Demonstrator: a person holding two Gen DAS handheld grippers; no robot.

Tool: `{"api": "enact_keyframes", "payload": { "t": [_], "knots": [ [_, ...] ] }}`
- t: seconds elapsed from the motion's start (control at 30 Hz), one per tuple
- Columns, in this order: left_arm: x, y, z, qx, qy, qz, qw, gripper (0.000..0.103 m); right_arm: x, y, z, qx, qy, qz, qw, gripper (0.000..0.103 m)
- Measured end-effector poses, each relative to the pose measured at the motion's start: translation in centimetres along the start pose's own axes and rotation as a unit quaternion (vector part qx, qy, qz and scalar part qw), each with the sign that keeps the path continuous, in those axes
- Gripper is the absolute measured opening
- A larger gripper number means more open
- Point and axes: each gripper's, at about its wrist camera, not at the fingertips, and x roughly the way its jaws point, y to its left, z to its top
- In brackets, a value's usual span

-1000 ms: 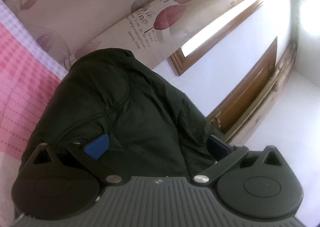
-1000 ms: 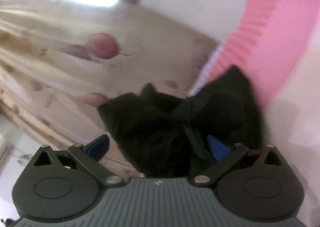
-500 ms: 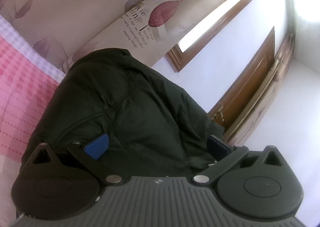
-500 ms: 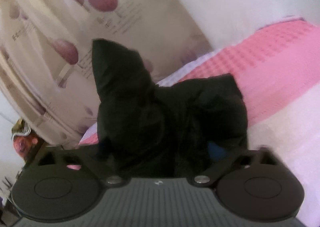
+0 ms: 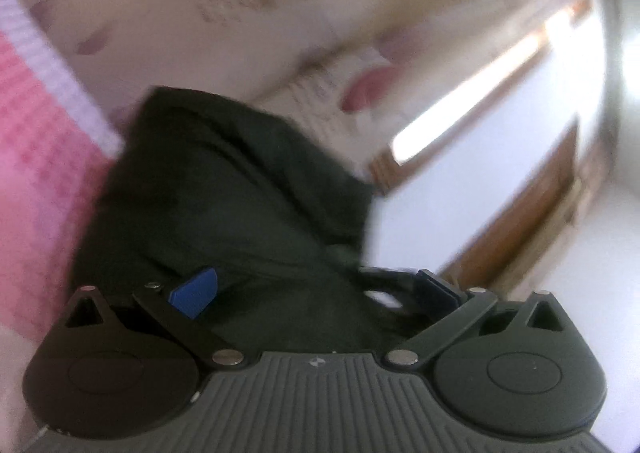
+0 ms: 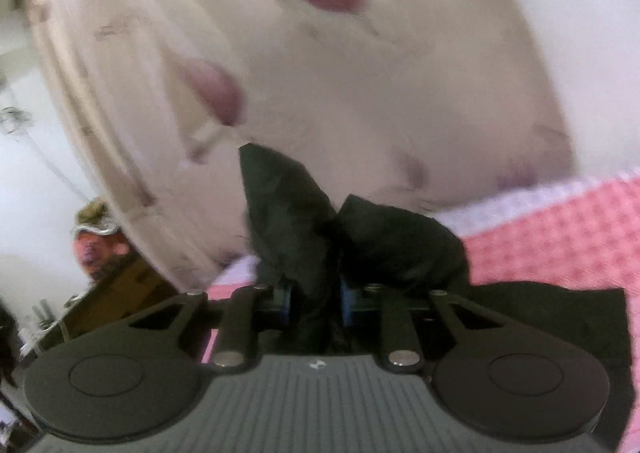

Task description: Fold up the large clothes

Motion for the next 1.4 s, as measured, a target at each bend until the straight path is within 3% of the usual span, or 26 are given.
{"api": "enact_keyframes", "payload": {
  "t": [0.17, 0.27, 0.33, 0.43, 0.5, 0.6, 0.73, 0.8, 0.83, 0.87, 0.9, 1.0, 1.1, 1.27, 1.33, 1.4],
  "knots": [
    [2.2, -1.8, -1.6, 0.013, 0.039, -0.034, 0.9986, 0.103, -2.4, -4.7, -3.0, 0.061, -0.012, -0.002, 0.998, 0.021],
    [3.3, -2.6, -2.2, 0.025, 0.046, -0.041, 0.9978, 0.103, -3.6, -5.7, -4.5, 0.079, -0.017, 0.006, 0.997, 0.021],
    [4.5, -2.7, -2.9, 0.046, 0.064, -0.038, 0.9962, 0.103, -3.3, -7.6, -5.2, 0.123, -0.021, 0.021, 0.992, 0.022],
    [5.2, -3.0, -4.5, 0.095, 0.076, -0.024, 0.9922, 0.103, -2.3, -8.7, -6.1, 0.18, -0.026, 0.04, 0.982, 0.034],
    [5.0, -2.7, -5.0, 0.104, 0.079, -0.025, 0.9912, 0.103, -2.6, -8.0, -6.1, 0.195, -0.037, 0.042, 0.979, 0.04],
    [4.7, -2.1, -5.0, 0.1, 0.077, -0.025, 0.9916, 0.103, -6.2, -4.9, -5.6, 0.151, -0.074, 0.008, 0.986, 0.044],
    [4.8, -2.1, -5.1, 0.097, 0.075, -0.023, 0.9922, 0.103, -11.2, 3.7, -6.8, 0.001, -0.081, -0.063, 0.995, 0.044],
    [4.9, -2.3, -5.2, 0.105, 0.073, -0.023, 0.9916, 0.103, -11.4, 8.1, -8.5, -0.069, -0.065, -0.087, 0.992, 0.042],
    [4.8, -2.3, -5.2, 0.108, 0.072, -0.023, 0.9913, 0.103, -10.8, 9.9, -9.6, -0.102, -0.046, -0.116, 0.987, 0.041],
    [4.7, -2.2, -5.2, 0.108, 0.069, -0.021, 0.9915, 0.103, -9.7, 11.2, -10.9, -0.138, -0.025, -0.156, 0.978, 0.03],
    [4.4, -2.1, -5.1, 0.107, 0.066, -0.02, 0.9919, 0.103, -8.3, 11.4, -12.2, -0.15, -0.002, -0.189, 0.971, 0.028],
    [4.0, -1.6, -5.0, 0.105, 0.064, -0.021, 0.9922, 0.103, -6.3, 8.2, -14.3, -0.049, 0.019, -0.171, 0.984, 0.027],
    [3.7, -1.5, -4.6, 0.093, 0.067, -0.013, 0.9933, 0.103, -4.6, 5.9, -14.4, 0.01, 0.02, -0.146, 0.989, 0.027],
    [3.6, -1.5, -4.6, 0.095, 0.069, 0.0, 0.993, 0.103, -3.8, 4.9, -12.9, 0.059, 0.026, -0.116, 0.991, 0.028],
    [3.6, -1.5, -4.9, 0.103, 0.065, 0.003, 0.9925, 0.103, -4.6, 6.5, -11.5, 0.034, 0.009, -0.136, 0.99, 0.03],
    [3.6, -1.5, -4.9, 0.102, 0.061, 0.0, 0.9929, 0.103, -5.1, 10.5, -8.9, -0.034, -0.04, -0.159, 0.986, 0.032]
  ]
}}
